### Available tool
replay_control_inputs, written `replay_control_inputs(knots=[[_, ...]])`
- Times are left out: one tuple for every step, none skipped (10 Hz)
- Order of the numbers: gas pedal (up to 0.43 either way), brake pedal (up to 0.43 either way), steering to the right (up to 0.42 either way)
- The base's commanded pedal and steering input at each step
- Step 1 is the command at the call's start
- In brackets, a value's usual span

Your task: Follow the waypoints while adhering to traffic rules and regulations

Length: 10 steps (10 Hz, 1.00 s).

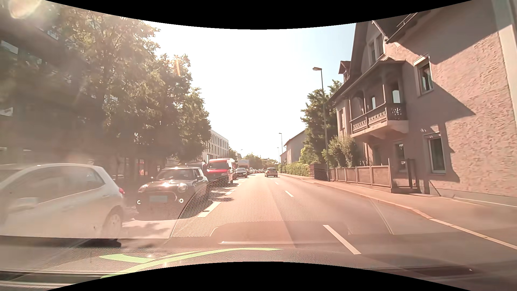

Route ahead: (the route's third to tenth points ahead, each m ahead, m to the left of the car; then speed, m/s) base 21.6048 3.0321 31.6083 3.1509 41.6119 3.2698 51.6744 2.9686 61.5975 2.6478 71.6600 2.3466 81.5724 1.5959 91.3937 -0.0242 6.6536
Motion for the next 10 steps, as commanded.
replay_control_inputs(knots=[[0.280, 0.000, 0.006], [0.280, 0.000, 0.006], [0.280, 0.000, 0.006], [0.280, 0.000, 0.006], [0.280, 0.000, 0.006], [0.268, 0.000, 0.006], [0.268, 0.000, 0.005], [0.268, 0.000, 0.005], [0.268, 0.000, 0.004], [0.268, 0.000, 0.004]])
